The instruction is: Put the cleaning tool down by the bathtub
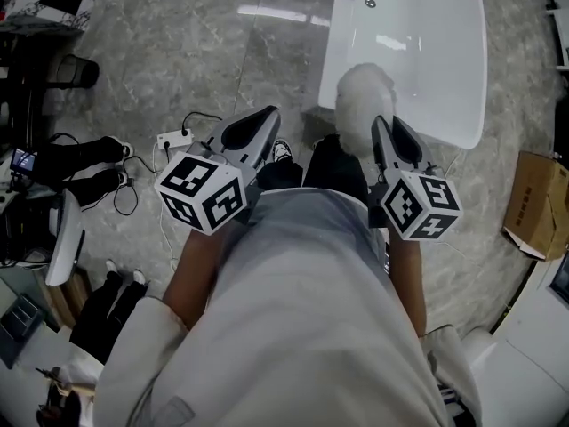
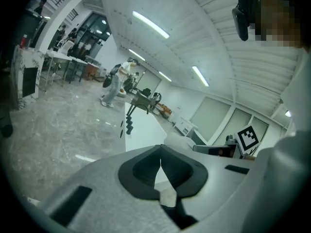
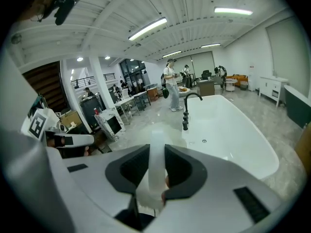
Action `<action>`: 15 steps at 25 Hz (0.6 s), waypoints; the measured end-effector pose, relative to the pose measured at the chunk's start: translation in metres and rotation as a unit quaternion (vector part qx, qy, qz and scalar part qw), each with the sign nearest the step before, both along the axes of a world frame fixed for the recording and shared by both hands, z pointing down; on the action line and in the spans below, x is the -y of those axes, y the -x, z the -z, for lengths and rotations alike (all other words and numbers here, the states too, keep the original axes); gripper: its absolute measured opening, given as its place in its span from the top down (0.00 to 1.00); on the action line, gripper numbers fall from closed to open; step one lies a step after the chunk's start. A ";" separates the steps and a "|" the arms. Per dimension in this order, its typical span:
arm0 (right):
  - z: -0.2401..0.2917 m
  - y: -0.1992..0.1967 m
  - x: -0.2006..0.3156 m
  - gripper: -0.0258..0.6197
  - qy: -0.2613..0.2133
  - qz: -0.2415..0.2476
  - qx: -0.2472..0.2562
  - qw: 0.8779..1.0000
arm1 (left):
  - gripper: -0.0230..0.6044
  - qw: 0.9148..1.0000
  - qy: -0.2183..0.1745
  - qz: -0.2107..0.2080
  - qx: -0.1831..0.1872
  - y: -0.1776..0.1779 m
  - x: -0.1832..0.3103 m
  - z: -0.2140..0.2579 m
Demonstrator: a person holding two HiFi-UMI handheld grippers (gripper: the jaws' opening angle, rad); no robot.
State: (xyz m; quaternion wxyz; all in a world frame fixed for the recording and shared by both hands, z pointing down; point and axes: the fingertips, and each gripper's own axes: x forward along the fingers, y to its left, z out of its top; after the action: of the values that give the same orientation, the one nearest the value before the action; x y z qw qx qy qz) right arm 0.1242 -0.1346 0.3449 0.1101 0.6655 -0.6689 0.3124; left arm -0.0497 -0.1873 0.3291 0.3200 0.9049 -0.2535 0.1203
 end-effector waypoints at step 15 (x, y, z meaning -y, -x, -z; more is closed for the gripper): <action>-0.020 -0.025 0.033 0.82 0.019 0.028 0.008 0.999 | 0.95 0.999 0.035 0.016 0.011 -0.026 0.005 -0.019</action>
State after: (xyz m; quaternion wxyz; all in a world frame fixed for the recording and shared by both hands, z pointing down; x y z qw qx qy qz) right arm 0.1493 -0.1672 0.3651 0.1260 0.6417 -0.6824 0.3268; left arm -0.0238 -0.1919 0.3478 0.3506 0.8876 -0.2671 0.1342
